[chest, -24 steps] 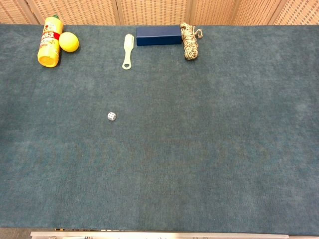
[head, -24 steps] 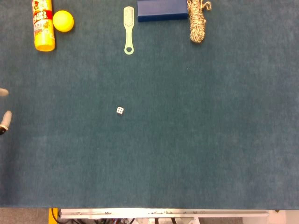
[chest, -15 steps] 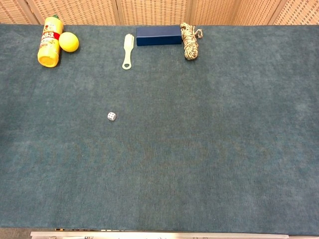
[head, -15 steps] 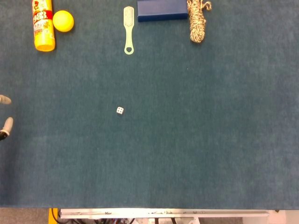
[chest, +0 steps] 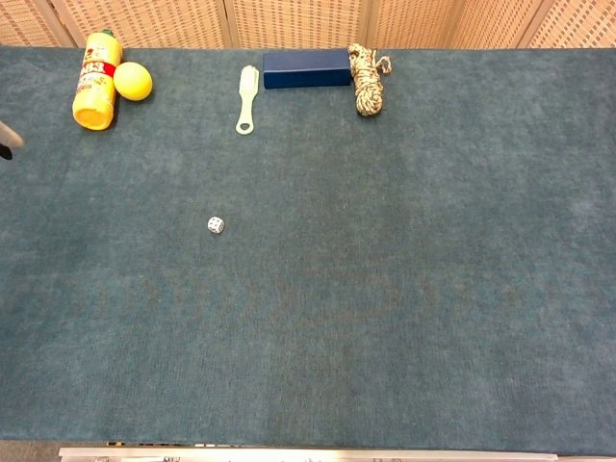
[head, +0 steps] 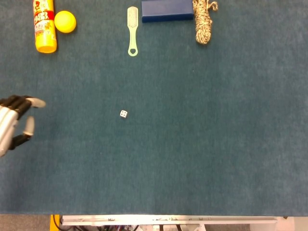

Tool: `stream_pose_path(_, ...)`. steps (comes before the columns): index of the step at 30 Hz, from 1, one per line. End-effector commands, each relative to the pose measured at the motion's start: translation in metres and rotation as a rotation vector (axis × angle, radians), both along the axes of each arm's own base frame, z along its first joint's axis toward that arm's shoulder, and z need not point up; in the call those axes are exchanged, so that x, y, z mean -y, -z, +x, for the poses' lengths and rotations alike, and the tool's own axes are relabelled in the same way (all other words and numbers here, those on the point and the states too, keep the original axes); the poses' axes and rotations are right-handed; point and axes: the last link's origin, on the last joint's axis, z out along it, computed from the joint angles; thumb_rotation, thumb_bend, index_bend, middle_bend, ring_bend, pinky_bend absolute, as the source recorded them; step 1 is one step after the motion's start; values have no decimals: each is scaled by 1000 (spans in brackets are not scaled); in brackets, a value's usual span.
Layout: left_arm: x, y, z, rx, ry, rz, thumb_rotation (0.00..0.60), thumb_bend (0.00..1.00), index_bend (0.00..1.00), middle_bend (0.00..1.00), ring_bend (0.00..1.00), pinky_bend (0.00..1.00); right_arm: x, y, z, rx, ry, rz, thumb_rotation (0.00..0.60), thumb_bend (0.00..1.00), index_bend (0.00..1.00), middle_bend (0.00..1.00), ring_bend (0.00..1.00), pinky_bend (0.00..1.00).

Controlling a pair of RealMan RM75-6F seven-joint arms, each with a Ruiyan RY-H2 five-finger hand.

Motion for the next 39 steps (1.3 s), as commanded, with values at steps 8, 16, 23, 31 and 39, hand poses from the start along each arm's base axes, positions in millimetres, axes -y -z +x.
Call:
stream_pose_path(8, -28, 24, 22, -138, 113, -243, 600, 964, 255, 784, 672, 726, 18, -16, 1, 28, 12, -71, 600, 0, 283, 284, 189, 288)
stream_pose_path(16, -43, 52, 30, -194, 61, -383, 600, 1000, 281, 981, 796, 805, 24, -30, -17, 44, 85, -121, 600, 0, 285, 287, 189, 288)
stream_pose_path(23, -47, 75, 37, -264, 16, -459, 600, 1000, 282, 998, 809, 804, 27, -34, -22, 68, 93, -119, 600, 0, 297, 287, 189, 288)
stream_pose_path(31, -45, 94, 43, -262, -17, -464, 600, 1000, 276, 1000, 813, 804, 24, -37, -22, 78, 89, -116, 600, 0, 303, 287, 189, 288)
stream_pose_path(39, -43, 109, 53, -252, -22, -486, 600, 1000, 254, 1000, 820, 803, 20, -43, -23, 82, 97, -136, 600, 0, 310, 287, 189, 288)
